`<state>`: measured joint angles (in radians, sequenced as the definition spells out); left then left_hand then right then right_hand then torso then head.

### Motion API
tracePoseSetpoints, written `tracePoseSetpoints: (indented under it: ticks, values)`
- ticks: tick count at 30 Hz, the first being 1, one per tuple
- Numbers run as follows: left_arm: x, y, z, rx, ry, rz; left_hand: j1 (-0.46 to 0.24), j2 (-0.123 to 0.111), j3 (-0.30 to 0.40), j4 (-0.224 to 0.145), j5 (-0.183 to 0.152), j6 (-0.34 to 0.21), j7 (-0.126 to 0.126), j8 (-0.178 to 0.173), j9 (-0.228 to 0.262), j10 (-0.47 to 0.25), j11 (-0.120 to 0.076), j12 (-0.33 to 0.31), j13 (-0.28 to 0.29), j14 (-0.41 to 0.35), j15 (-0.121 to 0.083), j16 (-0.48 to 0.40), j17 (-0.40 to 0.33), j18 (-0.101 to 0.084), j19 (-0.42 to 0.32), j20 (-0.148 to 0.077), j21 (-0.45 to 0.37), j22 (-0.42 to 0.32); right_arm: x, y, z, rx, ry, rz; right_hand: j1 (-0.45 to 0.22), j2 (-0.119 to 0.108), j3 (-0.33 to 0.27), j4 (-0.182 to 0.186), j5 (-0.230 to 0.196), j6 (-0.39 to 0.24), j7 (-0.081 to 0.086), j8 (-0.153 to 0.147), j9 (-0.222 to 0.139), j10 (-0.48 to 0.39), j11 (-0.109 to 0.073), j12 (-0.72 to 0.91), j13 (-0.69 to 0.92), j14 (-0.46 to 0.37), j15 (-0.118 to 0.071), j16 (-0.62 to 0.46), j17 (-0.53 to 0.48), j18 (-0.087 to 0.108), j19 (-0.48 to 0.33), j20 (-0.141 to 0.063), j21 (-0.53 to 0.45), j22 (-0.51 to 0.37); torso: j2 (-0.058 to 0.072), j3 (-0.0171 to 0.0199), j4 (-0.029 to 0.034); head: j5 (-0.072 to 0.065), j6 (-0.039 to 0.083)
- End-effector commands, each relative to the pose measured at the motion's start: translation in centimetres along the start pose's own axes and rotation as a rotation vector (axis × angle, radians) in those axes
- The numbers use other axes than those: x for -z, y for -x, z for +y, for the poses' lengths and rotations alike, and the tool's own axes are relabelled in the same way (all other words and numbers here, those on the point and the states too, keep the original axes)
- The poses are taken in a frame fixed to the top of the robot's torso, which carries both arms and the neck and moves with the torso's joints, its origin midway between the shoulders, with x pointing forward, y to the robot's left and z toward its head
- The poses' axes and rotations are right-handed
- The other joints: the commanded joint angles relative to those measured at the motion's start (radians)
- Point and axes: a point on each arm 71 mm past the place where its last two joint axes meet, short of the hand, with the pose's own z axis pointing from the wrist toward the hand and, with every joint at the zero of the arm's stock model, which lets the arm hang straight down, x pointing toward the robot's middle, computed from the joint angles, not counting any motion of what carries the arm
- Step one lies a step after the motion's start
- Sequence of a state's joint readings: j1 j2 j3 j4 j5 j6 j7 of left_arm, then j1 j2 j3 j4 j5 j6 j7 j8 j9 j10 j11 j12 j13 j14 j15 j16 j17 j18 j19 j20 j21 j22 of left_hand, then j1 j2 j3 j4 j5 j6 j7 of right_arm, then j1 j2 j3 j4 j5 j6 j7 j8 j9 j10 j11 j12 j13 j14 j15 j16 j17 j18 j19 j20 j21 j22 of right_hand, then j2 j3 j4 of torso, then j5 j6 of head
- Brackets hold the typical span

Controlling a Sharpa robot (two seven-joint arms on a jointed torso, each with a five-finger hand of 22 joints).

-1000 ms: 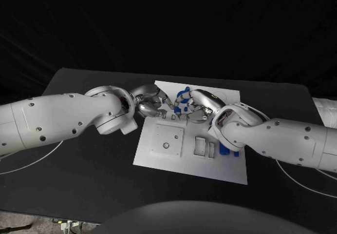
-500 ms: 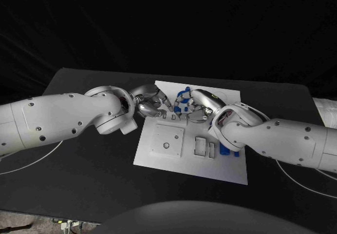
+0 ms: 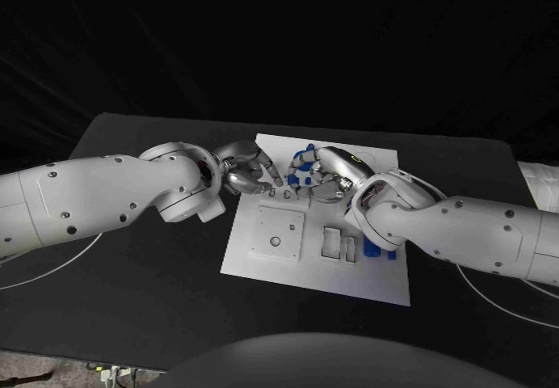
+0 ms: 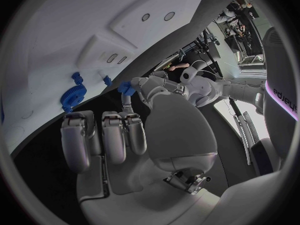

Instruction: Assemble the parts on the task board

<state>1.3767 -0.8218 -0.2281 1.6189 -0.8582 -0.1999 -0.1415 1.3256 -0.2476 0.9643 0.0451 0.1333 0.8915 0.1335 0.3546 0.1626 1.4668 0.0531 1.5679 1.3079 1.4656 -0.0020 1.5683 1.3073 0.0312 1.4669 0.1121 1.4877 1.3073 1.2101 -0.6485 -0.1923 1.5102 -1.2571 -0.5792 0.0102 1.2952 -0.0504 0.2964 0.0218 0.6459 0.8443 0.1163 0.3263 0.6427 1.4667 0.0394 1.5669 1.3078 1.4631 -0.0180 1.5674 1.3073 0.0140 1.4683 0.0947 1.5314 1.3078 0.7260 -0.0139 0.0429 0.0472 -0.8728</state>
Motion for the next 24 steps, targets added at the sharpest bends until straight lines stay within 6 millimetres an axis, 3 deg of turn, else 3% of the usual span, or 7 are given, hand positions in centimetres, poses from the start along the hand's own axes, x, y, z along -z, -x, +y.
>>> tracePoseSetpoints:
  ticks: [1,7,14,24]
  values:
    - [-0.14,-0.13,0.03,-0.026,0.018,0.001,-0.005,-0.01,0.009,0.0,0.005,-0.052,0.01,-0.03,-0.014,0.104,0.004,0.003,0.263,0.105,0.0,0.003,0.263,-0.001,0.016,-0.006,-0.005,0.223,-0.01,-0.01,0.26,-0.001,0.02,-0.008,0.0,0.007,0.006,-0.001,-0.003,0.005,-0.002,0.002,0.161,0.104,0.005,0.004,0.263,0.108,0.005,0.003,0.263,-0.001,0.069,0.001,-0.003,0.245,0.0,0.0,0.0005,0.0,0.0]
    - [-0.33,-0.47,-0.04,-0.03,0.011,0.009,-0.006,-0.016,0.026,-0.007,0.006,-0.104,0.024,-0.085,-0.044,0.104,0.018,0.003,0.263,0.105,0.013,0.003,0.263,0.001,0.011,0.005,-0.01,0.221,-0.01,-0.02,0.3,-0.003,0.019,-0.009,0.0,0.007,0.006,-0.001,-0.003,0.005,-0.002,0.002,0.161,0.104,0.005,0.004,0.263,0.108,0.005,0.003,0.263,-0.001,0.069,0.001,-0.003,0.245,0.001,-0.0005,0.0012,-0.001,0.0]
    - [-0.44,-0.83,-0.23,-0.019,0.0,0.03,-0.005,-0.017,0.029,-0.013,0.006,-0.111,0.021,-0.11,-0.06,0.104,0.008,0.003,0.263,0.105,0.008,0.003,0.263,0.001,0.012,0.005,-0.009,0.222,-0.03,-0.07,0.34,-0.004,0.016,-0.006,0.0,0.007,0.006,-0.001,-0.003,0.005,-0.002,0.002,0.161,0.104,0.005,0.004,0.263,0.108,0.005,0.003,0.263,-0.001,0.069,0.001,-0.003,0.245,0.001,-0.0004,0.0008,-0.001,0.0]
    - [-0.44,-1.03,-0.4,-0.008,-0.006,0.041,-0.007,-0.016,0.029,-0.014,0.006,-0.099,0.02,-0.115,-0.064,0.104,0.01,0.003,0.263,0.105,0.006,0.003,0.263,0.0,0.014,0.003,-0.007,0.222,-0.06,-0.12,0.19,-0.002,0.007,0.004,0.0,0.006,0.006,-0.001,-0.004,0.005,-0.002,0.001,0.162,0.104,0.005,0.004,0.263,0.108,0.005,0.003,0.263,0.0,0.068,0.002,-0.004,0.245,0.0,0.0,0.0008,0.0,0.0]
